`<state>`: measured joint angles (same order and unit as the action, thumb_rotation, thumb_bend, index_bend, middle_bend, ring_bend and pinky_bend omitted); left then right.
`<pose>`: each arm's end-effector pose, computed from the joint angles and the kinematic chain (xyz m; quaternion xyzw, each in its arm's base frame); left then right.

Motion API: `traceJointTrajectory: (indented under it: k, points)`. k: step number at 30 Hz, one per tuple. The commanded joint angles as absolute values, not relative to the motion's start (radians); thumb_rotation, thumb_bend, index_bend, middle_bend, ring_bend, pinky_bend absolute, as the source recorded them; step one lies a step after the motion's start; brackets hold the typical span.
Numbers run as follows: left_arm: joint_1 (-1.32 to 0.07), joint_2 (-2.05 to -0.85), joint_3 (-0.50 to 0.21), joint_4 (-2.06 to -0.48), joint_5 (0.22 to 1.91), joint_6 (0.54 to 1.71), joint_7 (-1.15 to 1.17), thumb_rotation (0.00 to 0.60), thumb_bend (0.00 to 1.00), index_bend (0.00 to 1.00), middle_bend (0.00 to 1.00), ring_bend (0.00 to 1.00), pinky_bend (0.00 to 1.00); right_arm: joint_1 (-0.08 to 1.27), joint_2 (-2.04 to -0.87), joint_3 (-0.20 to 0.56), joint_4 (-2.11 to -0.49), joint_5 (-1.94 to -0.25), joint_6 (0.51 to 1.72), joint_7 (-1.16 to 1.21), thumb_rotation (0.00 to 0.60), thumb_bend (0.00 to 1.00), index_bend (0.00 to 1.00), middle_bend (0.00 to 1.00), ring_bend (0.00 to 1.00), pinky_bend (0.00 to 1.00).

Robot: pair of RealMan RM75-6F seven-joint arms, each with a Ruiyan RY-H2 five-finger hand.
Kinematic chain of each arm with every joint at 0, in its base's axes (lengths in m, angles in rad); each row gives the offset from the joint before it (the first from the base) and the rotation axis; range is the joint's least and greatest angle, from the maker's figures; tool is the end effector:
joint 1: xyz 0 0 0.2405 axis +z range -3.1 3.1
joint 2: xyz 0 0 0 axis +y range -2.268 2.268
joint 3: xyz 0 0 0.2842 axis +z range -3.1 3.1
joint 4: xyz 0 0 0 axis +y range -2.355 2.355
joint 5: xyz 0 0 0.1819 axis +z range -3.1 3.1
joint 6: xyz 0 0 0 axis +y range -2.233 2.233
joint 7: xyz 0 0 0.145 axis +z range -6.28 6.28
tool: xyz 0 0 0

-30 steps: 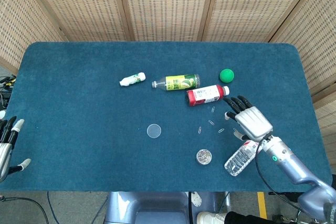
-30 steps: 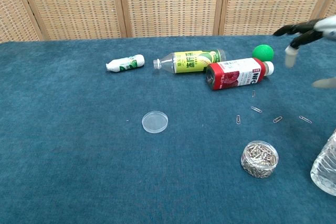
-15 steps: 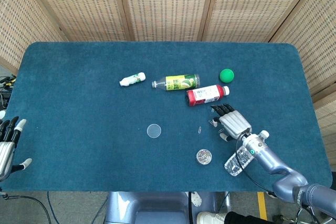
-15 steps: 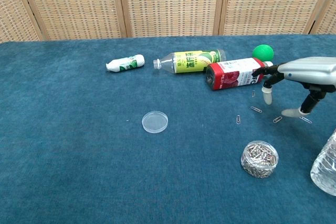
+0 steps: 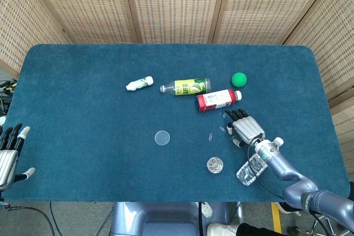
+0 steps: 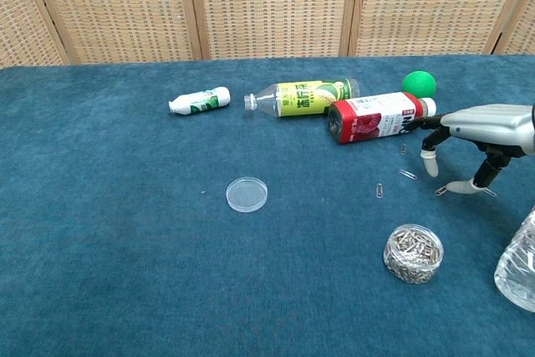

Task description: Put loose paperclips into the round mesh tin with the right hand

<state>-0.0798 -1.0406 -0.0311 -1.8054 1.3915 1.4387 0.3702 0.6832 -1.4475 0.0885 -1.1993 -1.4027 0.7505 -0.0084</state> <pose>-0.3132 0.1731 0.2033 -0.6304 -0.3560 -0.2689 0.6353 -0.2592 -0.3661 0.0395 0.7940 -0.3654 0.2621 0.4091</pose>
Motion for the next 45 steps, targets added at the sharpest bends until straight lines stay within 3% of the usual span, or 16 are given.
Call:
traceJointTrajectory:
  k: [1,26,45]
  points:
    - [-0.08,-1.041,-0.03,-1.805,1.391,1.438,0.372,0.6,0.05,0.0,0.0,0.0,0.0,0.686,-1.453,0.086,-1.193,-1.4,0.748,-0.006,0.6,0.33,0.48,0.0,0.0,0.0]
    - [-0.089,-1.042,-0.029,-1.798,1.371,1.428,0.373,0.6,0.05,0.0,0.0,0.0,0.0,0.709,-1.521,0.062,-1.094,-1.353,0.705,-0.055,0.6,0.35,0.49,0.0,0.0,0.0]
    - [-0.09,-1.045,-0.025,-1.799,1.371,1.43,0.377,0.6,0.05,0.0,0.0,0.0,0.0,0.696,-1.543,0.038,-1.058,-1.38,0.74,-0.039,0.6,0.38,0.64,0.03,0.0,0.0]
